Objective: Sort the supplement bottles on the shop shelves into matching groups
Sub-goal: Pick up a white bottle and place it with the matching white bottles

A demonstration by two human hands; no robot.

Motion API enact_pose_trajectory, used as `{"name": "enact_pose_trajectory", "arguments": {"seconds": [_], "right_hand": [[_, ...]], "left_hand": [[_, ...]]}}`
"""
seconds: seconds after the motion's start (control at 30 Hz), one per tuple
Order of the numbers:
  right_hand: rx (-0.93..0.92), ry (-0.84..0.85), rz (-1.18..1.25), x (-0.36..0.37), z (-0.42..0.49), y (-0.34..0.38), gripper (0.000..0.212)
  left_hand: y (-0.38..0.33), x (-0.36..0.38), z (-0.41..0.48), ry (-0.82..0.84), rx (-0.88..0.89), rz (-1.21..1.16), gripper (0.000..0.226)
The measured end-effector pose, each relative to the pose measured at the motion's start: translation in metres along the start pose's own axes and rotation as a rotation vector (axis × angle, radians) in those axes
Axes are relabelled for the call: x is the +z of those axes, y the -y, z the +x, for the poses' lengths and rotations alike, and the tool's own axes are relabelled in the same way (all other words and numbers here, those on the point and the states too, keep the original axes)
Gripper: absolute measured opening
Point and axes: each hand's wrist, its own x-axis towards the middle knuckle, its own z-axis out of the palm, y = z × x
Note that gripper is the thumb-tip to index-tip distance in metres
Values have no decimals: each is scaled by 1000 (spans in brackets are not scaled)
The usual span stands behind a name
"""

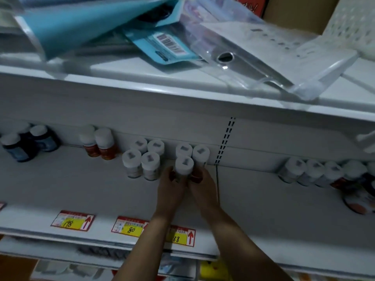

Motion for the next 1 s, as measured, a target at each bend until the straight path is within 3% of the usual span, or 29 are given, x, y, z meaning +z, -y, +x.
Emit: {"name": "enact_pose_trajectory", "arguments": {"seconds": [0.13,0.27,0.47,0.53,0.63,0.77,0.9,1.0], "right_hand": [[54,-45,78,-5,-3,-2,34],[149,-112,164,-28,-17,-19,51],[145,-276,171,-116,-43,-46,40],[151,-324,182,-147,-49,-55,36],[170,-406,163,-184,-49,-69,32],[195,-462,157,-228,-30,-87,39],[239,-389,139,-262,-2,-101,40],[199,-310,135,-277,16,-110,27]], "left_hand": [[3,6,-6,-100,42,13,19],[0,25,-27,-163,57,7,41],[-17,72,-52,-175,140,-10,40],[-23,92,-57,-111,165,-24,37],[-31,129,-62,110,186,2,36],[-47,192,-60,378,143,74,49],[-65,250,-49,423,71,144,59],[-80,280,-45,402,59,149,35]]}}
